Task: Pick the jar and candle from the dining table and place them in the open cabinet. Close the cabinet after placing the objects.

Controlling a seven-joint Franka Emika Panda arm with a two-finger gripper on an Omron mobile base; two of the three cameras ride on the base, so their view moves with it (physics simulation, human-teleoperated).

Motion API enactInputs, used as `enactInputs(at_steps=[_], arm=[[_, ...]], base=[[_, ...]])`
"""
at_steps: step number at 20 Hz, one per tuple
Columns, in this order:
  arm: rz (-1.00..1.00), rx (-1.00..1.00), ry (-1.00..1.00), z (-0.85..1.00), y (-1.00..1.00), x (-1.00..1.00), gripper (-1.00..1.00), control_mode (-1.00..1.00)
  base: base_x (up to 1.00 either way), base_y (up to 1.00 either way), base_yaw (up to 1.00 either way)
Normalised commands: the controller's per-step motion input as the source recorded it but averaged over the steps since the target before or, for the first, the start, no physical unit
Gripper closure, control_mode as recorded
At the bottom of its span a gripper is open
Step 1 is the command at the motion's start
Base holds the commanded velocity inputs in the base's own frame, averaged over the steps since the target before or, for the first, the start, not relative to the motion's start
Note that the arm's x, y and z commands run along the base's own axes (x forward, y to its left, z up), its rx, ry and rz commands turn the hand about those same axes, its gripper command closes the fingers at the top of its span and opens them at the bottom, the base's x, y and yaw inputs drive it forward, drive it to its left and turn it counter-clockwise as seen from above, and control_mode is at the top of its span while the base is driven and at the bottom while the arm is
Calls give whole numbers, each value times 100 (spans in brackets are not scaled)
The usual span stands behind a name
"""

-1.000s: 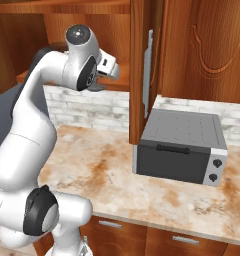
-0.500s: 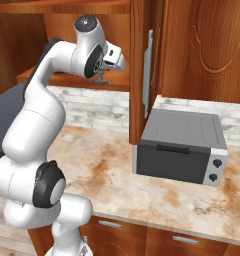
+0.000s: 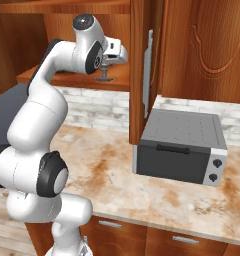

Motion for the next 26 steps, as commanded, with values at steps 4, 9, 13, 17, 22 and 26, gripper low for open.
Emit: enactInputs(at_steps=[4, 9, 13, 17, 22, 26], arm=[[10, -18, -13, -14, -3, 20, 100, -100], [11, -9, -12, -13, -6, 18, 100, -100], [16, -1, -15, -17, -10, 7, 100, -100], [12, 0, -12, -13, -7, 16, 100, -100], [4, 0, -2, -12, -7, 34, 100, -100], [0, 2, 0, -9, -4, 47, 100, -100]], base=[[0, 0, 0], [0, 0, 0], [0, 0, 0], [0, 0, 0], [0, 0, 0], [0, 0, 0]])
